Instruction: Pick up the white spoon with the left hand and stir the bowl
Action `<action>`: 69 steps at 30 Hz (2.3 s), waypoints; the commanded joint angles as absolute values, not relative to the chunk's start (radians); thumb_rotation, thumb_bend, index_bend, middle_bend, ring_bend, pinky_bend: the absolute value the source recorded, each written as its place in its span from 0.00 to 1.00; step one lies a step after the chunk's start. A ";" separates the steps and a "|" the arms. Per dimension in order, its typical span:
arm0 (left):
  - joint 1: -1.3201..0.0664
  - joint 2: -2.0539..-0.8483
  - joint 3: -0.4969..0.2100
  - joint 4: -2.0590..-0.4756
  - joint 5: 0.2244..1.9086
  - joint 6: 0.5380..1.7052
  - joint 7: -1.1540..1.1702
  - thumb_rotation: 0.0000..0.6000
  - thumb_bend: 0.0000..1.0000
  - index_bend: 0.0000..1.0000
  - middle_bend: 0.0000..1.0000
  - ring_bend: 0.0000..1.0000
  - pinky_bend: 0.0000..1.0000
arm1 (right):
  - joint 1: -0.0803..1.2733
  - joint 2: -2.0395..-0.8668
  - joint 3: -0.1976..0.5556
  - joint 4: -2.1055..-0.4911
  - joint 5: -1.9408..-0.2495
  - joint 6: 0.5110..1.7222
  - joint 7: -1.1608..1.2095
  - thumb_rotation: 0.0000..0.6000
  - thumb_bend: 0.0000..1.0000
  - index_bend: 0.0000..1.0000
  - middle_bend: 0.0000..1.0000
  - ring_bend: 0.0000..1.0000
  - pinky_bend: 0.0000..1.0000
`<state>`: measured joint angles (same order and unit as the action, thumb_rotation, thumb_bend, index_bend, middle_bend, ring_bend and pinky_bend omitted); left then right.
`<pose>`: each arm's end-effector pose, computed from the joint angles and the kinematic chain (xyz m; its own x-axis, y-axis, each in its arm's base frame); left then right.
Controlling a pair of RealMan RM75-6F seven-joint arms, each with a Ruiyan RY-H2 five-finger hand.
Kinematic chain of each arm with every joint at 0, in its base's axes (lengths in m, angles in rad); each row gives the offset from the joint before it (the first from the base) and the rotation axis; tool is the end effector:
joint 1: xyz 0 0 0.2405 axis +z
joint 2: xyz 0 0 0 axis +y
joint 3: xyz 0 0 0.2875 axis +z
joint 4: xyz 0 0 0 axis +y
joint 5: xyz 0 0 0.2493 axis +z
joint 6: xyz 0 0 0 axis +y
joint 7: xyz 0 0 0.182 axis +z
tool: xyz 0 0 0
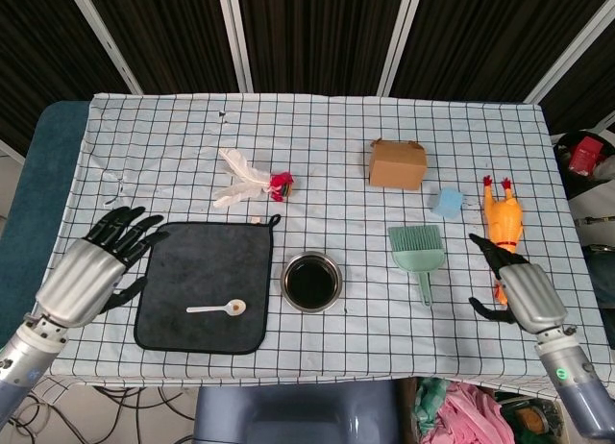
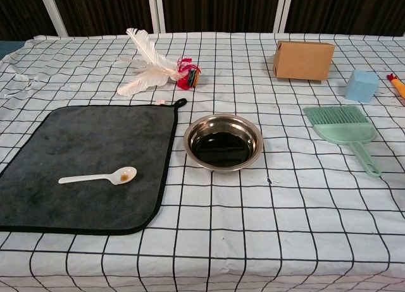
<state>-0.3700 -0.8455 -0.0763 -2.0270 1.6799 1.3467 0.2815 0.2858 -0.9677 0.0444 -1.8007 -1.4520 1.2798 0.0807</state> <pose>-0.1757 0.2774 0.1574 0.5469 -0.0970 0.8316 0.7123 -0.4680 -0.5230 -0.2943 -0.2805 0.1369 0.3043 -0.1545 0.9400 -0.9480 -0.1455 0.2830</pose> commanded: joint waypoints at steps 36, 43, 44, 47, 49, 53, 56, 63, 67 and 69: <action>-0.414 -1.335 -0.107 -1.891 1.096 1.128 0.717 1.00 0.22 0.38 0.73 0.72 0.78 | 0.009 -1.118 -0.019 -1.624 -1.522 1.598 -0.069 1.00 0.22 0.00 0.11 0.19 0.26; -0.434 -1.379 -0.091 -1.863 1.043 1.106 0.720 1.00 0.25 0.43 0.78 0.76 0.80 | 0.005 -1.118 -0.011 -1.613 -1.511 1.588 -0.059 1.00 0.22 0.00 0.11 0.19 0.26; -0.436 -1.382 -0.088 -1.862 1.036 1.104 0.720 1.00 0.25 0.43 0.79 0.77 0.80 | 0.005 -1.118 -0.009 -1.612 -1.510 1.588 -0.057 1.00 0.22 0.00 0.11 0.19 0.26; -0.441 -1.392 -0.083 -1.856 1.021 1.105 0.721 1.00 0.26 0.44 0.80 0.77 0.80 | 0.004 -1.117 -0.007 -1.609 -1.510 1.586 -0.051 1.00 0.22 0.00 0.11 0.19 0.26; -0.443 -1.401 -0.077 -1.851 1.015 1.112 0.723 1.00 0.27 0.45 0.81 0.78 0.81 | 0.003 -1.117 -0.005 -1.606 -1.511 1.584 -0.048 1.00 0.22 0.00 0.11 0.19 0.26; -0.449 -1.425 -0.076 -1.838 1.001 1.121 0.720 1.00 0.28 0.46 0.82 0.79 0.81 | 0.002 -1.118 -0.001 -1.601 -1.507 1.577 -0.036 1.00 0.22 0.00 0.11 0.19 0.26; -0.456 -1.443 -0.079 -1.830 0.993 1.122 0.715 1.00 0.28 0.48 0.83 0.80 0.82 | 0.002 -1.118 0.001 -1.594 -1.503 1.571 -0.033 1.00 0.22 0.00 0.11 0.19 0.26; -0.472 -1.470 -0.075 -1.821 0.963 1.133 0.739 1.00 0.28 0.46 0.83 0.80 0.82 | -0.001 -1.120 0.009 -1.587 -1.503 1.573 -0.039 1.00 0.22 0.00 0.11 0.19 0.26; -0.486 -1.477 -0.069 -1.823 0.942 1.128 0.755 1.00 0.28 0.46 0.83 0.80 0.82 | -0.003 -1.123 0.012 -1.583 -1.504 1.574 -0.040 1.00 0.22 0.00 0.11 0.19 0.26; -0.490 -1.482 -0.067 -1.822 0.938 1.130 0.759 1.00 0.28 0.47 0.83 0.80 0.82 | -0.004 -1.124 0.014 -1.580 -1.503 1.574 -0.038 1.00 0.22 0.00 0.11 0.19 0.26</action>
<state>-0.4885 -1.4806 -0.0681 -1.8222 0.9398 1.1293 0.7575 -0.0033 -1.1233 0.0139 -1.5806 -1.5029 1.5738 -0.0383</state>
